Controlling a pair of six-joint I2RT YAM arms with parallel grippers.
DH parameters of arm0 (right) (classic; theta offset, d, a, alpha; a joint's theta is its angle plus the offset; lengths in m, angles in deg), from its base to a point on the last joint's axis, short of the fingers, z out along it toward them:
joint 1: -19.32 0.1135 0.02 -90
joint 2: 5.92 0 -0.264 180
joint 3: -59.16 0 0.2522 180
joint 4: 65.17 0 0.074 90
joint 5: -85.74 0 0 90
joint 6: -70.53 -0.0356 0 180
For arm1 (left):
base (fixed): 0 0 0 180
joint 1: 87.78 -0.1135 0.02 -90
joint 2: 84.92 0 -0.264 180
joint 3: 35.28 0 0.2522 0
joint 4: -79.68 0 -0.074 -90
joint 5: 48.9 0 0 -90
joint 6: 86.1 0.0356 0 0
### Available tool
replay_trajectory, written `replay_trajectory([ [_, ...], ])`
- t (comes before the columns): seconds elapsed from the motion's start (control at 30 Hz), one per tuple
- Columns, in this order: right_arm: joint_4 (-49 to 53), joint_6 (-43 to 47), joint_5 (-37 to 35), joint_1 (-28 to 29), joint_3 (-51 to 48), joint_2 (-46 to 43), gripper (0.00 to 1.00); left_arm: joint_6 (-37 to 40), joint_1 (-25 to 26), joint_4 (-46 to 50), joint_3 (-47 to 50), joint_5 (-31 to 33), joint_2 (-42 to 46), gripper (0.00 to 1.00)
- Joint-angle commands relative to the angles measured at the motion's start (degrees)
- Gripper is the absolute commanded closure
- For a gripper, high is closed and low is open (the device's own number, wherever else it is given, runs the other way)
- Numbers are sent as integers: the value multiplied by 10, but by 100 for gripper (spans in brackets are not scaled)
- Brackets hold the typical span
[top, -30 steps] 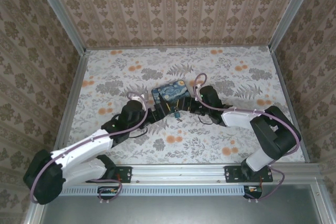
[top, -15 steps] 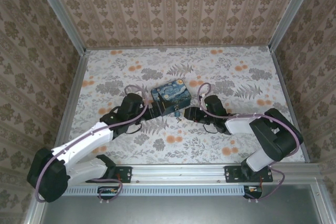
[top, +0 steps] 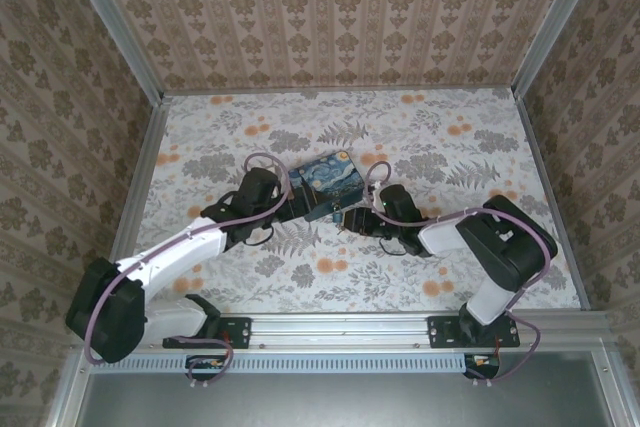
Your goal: Unlock a padlock with a key
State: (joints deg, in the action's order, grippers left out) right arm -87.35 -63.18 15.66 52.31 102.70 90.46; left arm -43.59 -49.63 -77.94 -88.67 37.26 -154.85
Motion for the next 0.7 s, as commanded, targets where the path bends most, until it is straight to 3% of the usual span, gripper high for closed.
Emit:
replay_trajectory([
  [0.0,-12,5,-1,7,15,16,63,10,-6,-14,-13,-8,-5,0],
  [0.47,-10,8,-7,21,41,54,64,5,-7,-25,-10,-10,-7,0],
  [0.6,-14,5,-7,23,43,62,69,5,-8,-27,-9,-11,-9,0],
  [0.67,-16,3,-8,23,43,65,76,5,-9,-28,-8,-11,-11,0],
])
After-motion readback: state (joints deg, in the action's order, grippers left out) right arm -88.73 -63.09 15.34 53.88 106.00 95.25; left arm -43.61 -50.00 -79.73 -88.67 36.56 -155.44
